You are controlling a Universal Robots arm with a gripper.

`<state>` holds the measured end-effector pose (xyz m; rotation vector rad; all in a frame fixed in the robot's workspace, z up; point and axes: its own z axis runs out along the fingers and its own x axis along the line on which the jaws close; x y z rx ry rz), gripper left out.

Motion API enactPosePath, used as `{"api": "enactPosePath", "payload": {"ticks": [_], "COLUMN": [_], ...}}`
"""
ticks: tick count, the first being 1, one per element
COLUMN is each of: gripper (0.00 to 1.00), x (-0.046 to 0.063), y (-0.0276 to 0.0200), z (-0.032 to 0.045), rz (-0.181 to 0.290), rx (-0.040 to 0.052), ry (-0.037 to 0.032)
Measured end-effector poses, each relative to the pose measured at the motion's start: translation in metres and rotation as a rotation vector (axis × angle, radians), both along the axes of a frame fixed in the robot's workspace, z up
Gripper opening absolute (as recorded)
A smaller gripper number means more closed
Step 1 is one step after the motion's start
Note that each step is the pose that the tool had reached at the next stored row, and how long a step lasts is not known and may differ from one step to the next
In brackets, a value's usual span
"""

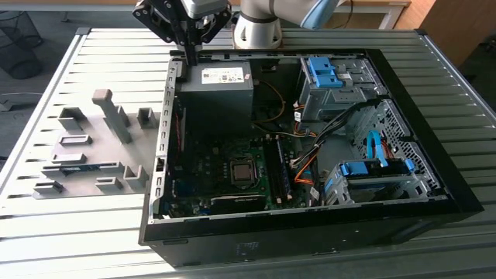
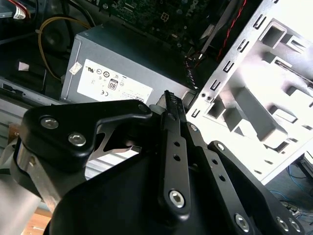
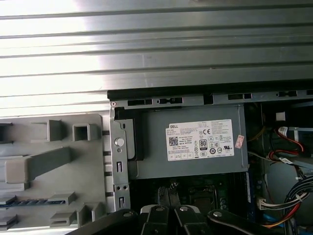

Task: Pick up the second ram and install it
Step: 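Reach for the second ram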

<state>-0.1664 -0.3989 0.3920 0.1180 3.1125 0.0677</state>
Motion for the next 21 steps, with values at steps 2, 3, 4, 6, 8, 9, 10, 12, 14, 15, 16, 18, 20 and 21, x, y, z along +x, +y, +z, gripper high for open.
{"api": "enactPosePath", "payload": {"ticks": [2, 3, 4, 6, 8, 9, 10, 12, 14, 15, 16, 18, 20, 21], "gripper": [0.11, 0.11, 0.11, 0.11, 0.11, 0.11, 0.11, 0.11, 0.11, 0.11, 0.11, 0.11, 0.11, 0.11], "x": [-0.0006, -0.0009, -0.0011, -0.0017, -0.0023, -0.0026, -0.0029, -0.0037, -0.0044, -0.0049, -0.0052, -0.006, -0.0069, -0.0073], "y": [0.0, 0.0, 0.0, 0.0, 0.0, 0.0, 0.0, 0.0, 0.0, 0.0, 0.0, 0.0, 0.0, 0.0], "z": [0.0, -0.0001, -0.0001, -0.0002, -0.0002, -0.0002, -0.0002, -0.0003, -0.0003, -0.0004, -0.0004, -0.0005, -0.0006, -0.0007], "rz": [0.0, 0.0, 0.0, 0.0, 0.0, 0.0, 0.0, 0.0, 0.0, 0.0, 0.0, 0.0, 0.0, 0.0], "rx": [0.0, 0.0, -0.0001, 0.0, 0.0, 0.0, -0.0001, 0.0, 0.0, 0.0, 0.0, 0.0, 0.0, -0.0001], "ry": [0.0, 0.0001, 0.0001, 0.0, 0.0, 0.0, 0.0, 0.0, 0.0, 0.0, 0.0, 0.0, 0.0, 0.0001]}}
